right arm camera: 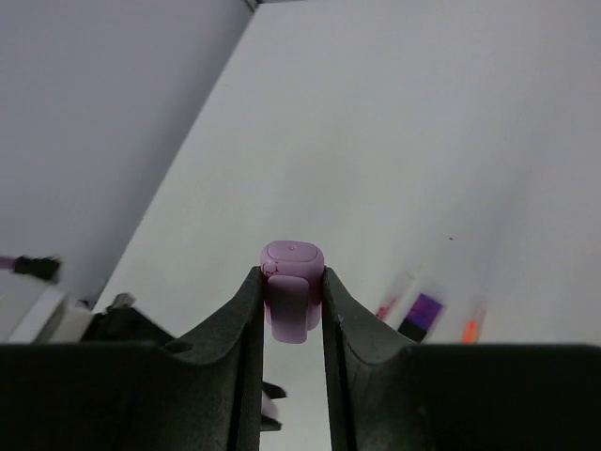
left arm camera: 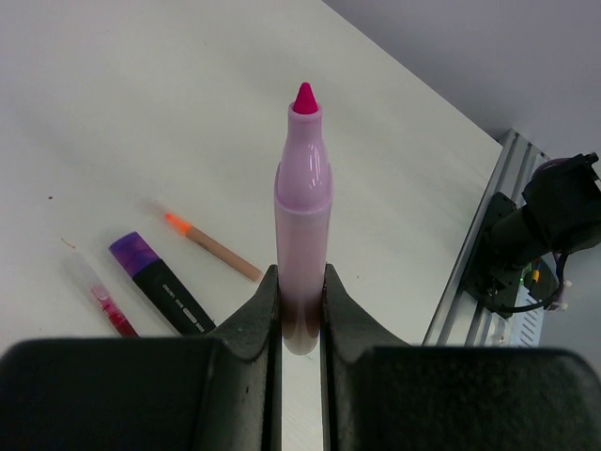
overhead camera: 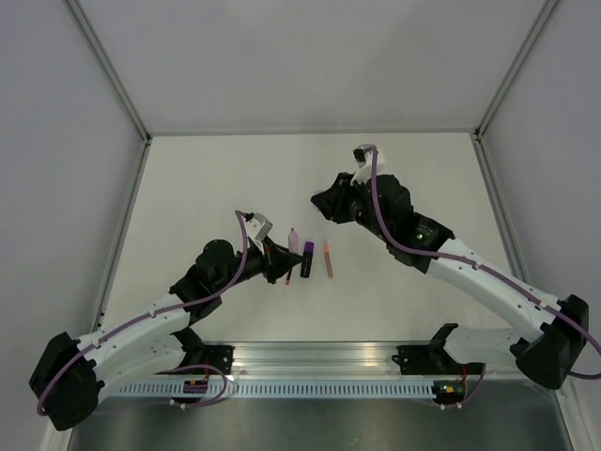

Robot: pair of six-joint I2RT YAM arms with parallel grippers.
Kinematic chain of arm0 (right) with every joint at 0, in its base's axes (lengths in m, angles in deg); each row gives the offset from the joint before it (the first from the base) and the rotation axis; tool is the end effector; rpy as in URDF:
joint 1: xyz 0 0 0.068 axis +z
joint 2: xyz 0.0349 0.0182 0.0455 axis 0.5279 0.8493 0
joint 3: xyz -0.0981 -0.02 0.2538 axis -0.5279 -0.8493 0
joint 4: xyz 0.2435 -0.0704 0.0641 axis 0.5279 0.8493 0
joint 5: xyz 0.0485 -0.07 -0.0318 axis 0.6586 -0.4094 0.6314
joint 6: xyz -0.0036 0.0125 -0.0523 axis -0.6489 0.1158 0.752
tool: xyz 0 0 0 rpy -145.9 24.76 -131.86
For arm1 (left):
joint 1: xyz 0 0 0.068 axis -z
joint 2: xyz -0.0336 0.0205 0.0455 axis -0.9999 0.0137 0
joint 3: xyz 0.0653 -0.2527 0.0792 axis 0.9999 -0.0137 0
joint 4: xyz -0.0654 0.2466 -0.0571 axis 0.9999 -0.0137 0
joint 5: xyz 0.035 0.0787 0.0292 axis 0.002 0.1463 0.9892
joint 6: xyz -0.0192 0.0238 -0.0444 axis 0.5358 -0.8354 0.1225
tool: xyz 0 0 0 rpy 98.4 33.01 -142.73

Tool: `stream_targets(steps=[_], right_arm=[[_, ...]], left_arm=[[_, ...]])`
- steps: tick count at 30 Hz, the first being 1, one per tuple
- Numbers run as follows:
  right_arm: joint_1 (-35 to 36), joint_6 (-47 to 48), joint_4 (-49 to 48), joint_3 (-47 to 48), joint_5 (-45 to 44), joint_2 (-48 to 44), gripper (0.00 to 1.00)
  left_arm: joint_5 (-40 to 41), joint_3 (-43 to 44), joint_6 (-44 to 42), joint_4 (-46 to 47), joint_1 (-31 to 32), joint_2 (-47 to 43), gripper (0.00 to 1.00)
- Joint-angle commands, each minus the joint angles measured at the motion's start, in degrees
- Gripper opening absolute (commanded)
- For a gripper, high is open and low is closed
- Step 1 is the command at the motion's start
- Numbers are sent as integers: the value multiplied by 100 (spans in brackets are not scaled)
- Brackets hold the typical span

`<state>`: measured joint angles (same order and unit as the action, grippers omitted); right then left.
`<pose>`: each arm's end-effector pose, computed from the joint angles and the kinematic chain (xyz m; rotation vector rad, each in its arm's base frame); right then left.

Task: Insert the pens into the pen caps

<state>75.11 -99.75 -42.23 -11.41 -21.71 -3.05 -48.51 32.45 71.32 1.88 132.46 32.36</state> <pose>0.2137 0.1947 0.3591 -0.0869 1.9389 0.7795 0.1416 -0.1461 0.2463 0.5787 1.6940 -1.0282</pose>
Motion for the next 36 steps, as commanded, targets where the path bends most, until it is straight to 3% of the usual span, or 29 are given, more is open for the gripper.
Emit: stream_targets(steps=[1, 13, 20, 36], right_arm=[[455, 270, -694, -178, -165, -345, 0], [1607, 577, -756, 191, -877, -12, 0], [1837, 832, -686, -64, -1325, -196, 0], [1837, 1034, -783, -196, -1352, -91, 0]], left_arm=[[-382, 251, 255, 429, 0, 98, 2], [-392, 215, 246, 438, 0, -8, 2], [-383, 207, 246, 438, 0, -43, 2], [-339, 180, 211, 429, 0, -96, 2]])
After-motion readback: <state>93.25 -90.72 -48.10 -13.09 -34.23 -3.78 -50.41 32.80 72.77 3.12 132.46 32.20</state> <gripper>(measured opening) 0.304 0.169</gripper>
